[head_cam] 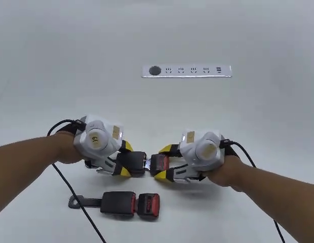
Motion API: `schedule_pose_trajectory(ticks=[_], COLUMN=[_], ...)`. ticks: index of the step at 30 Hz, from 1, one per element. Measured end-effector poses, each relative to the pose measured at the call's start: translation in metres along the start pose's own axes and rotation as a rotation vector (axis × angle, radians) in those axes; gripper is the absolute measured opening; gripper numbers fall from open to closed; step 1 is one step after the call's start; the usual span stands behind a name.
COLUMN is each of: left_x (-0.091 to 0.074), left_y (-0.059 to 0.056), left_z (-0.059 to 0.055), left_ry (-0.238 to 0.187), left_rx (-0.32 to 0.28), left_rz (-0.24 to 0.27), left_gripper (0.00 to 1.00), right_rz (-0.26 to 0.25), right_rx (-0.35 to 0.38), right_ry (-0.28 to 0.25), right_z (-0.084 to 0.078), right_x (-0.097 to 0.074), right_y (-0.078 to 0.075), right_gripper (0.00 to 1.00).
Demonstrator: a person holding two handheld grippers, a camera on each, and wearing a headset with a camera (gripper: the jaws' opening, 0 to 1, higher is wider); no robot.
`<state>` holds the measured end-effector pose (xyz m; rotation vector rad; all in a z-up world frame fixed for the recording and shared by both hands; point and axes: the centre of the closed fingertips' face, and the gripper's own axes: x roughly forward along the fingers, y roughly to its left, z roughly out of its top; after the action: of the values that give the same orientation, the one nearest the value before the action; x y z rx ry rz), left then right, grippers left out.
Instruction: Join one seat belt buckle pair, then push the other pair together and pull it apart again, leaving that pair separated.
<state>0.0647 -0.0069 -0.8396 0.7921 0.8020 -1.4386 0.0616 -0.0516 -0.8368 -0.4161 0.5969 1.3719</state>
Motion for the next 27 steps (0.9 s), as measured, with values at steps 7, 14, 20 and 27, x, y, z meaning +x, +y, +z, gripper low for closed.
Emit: schedule_pose_trajectory(ticks=[7, 14, 20, 27], left_x=[0.0001, 0.0003, 0.001, 0.0015], left_y=[-0.0005, -0.001, -0.0004, -0.0003], left_z=[0.0002, 0.0003, -0.0005, -0.0005], left_ry=[0.006, 0.016, 0.023, 0.026], left_rx=[0.002, 0.002, 0.004, 0.01], left_rz=[-0.001, -0.002, -0.002, -0.004], left_gripper=[0.34, 0.34, 0.34, 0.35], right_rz=[-0.011, -0.014, -0.024, -0.026], right_rx=[0.013, 0.002, -0.002, -0.016], right_ry=[0.018, 0.056, 0.072, 0.088], right_z=[0.0011, 0.0012, 0.0007, 0.0005], right_x=[0.0014, 0.0026, 0.0027, 0.0029], right_y=[-0.0001, 0.0005, -0.0001, 0.0002], right_gripper=[0.35, 0.35, 0.35, 0.35])
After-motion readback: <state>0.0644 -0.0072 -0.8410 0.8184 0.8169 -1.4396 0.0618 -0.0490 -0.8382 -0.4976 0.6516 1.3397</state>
